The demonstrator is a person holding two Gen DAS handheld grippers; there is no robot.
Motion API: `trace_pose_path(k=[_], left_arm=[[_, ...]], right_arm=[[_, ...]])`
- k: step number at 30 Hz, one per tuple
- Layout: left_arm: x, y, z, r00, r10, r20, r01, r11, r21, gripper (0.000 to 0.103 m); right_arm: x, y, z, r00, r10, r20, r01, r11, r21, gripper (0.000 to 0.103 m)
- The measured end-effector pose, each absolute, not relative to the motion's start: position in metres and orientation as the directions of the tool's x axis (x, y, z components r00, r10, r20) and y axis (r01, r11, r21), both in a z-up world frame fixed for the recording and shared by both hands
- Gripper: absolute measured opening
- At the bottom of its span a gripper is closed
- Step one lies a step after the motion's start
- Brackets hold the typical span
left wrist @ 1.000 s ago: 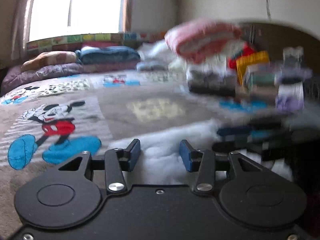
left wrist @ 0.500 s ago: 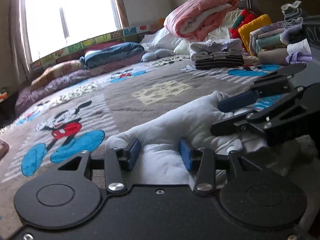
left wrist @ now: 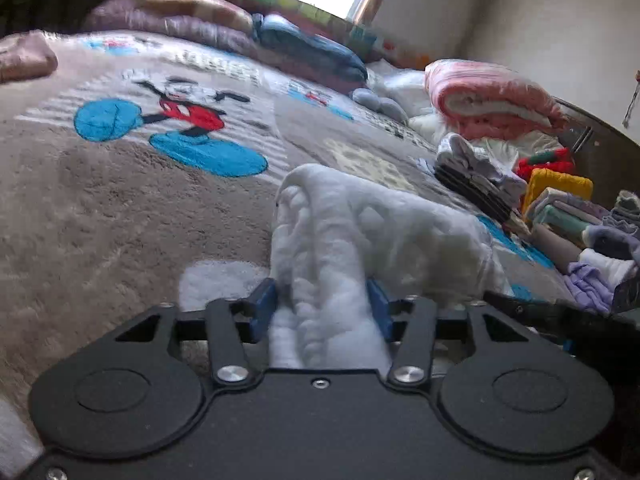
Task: Fold clothes
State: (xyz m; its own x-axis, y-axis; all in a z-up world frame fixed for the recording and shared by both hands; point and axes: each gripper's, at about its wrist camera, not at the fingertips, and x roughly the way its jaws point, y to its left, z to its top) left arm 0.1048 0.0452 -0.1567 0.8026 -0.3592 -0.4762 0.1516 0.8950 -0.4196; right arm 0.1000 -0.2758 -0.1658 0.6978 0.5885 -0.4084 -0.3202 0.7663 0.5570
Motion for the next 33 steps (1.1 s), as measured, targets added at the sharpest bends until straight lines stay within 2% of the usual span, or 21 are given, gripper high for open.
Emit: trace_pose_path(k=[3,5,8,10,13,18,21,24,27,29,31,33], left_arm=[[0.104,0.054,-0.150,0.800,-0.370,-0.472,0.143,0.882,-0.449,0.057],[0.096,0.061,-0.140,0.818,-0.359,-0.450,0.136,0.880,-0.455,0.057],[0.084,0.079,-0.130,0.837,-0.356,-0.415,0.099,0.846,-0.524,0.057],[0.083,0.091,-0.127,0.844,-0.359,-0.399,0.067,0.808,-0.585,0.065],[0.083,0.102,-0.127,0.840,-0.389,-0.379,0.035,0.735,-0.677,0.068],[0.101,0.095,-0.139,0.803,-0.468,-0.369,0.043,0.663,-0.747,0.069],[0.113,0.085,-0.159,0.761,-0.494,-0.420,0.027,0.672,-0.740,0.069],[0.117,0.083,-0.160,0.754,-0.510,-0.413,0.046,0.669,-0.742,0.069],[0.124,0.077,-0.157,0.720,-0.556,-0.414,0.080,0.660,-0.747,0.068],[0.122,0.073,-0.159,0.727,-0.545,-0.418,0.096,0.683,-0.724,0.059],[0.120,0.078,-0.163,0.733,-0.563,-0.381,0.095,0.640,-0.763,0.049],[0.118,0.083,-0.165,0.740,-0.575,-0.348,0.102,0.608,-0.788,0.044]], right_arm=[[0.098,-0.282,-0.163,0.698,0.592,-0.403,-0.304,0.755,0.582,0.057],[0.090,-0.289,-0.162,0.720,0.578,-0.385,-0.276,0.747,0.605,0.062],[0.086,-0.301,-0.159,0.744,0.565,-0.356,-0.242,0.725,0.644,0.064],[0.087,-0.309,-0.158,0.755,0.559,-0.342,-0.221,0.709,0.670,0.071],[0.095,-0.319,-0.166,0.750,0.579,-0.320,-0.186,0.648,0.738,0.076],[0.108,-0.311,-0.180,0.693,0.653,-0.305,-0.206,0.585,0.784,0.080],[0.111,-0.306,-0.183,0.681,0.656,-0.326,-0.220,0.608,0.763,0.078],[0.112,-0.302,-0.184,0.670,0.663,-0.333,-0.230,0.612,0.756,0.078],[0.110,-0.288,-0.182,0.657,0.666,-0.354,-0.249,0.635,0.732,0.070],[0.109,-0.283,-0.182,0.664,0.666,-0.340,-0.247,0.624,0.741,0.062],[0.107,-0.280,-0.181,0.672,0.667,-0.323,-0.255,0.617,0.745,0.059],[0.106,-0.276,-0.176,0.677,0.667,-0.311,-0.276,0.622,0.733,0.057]])
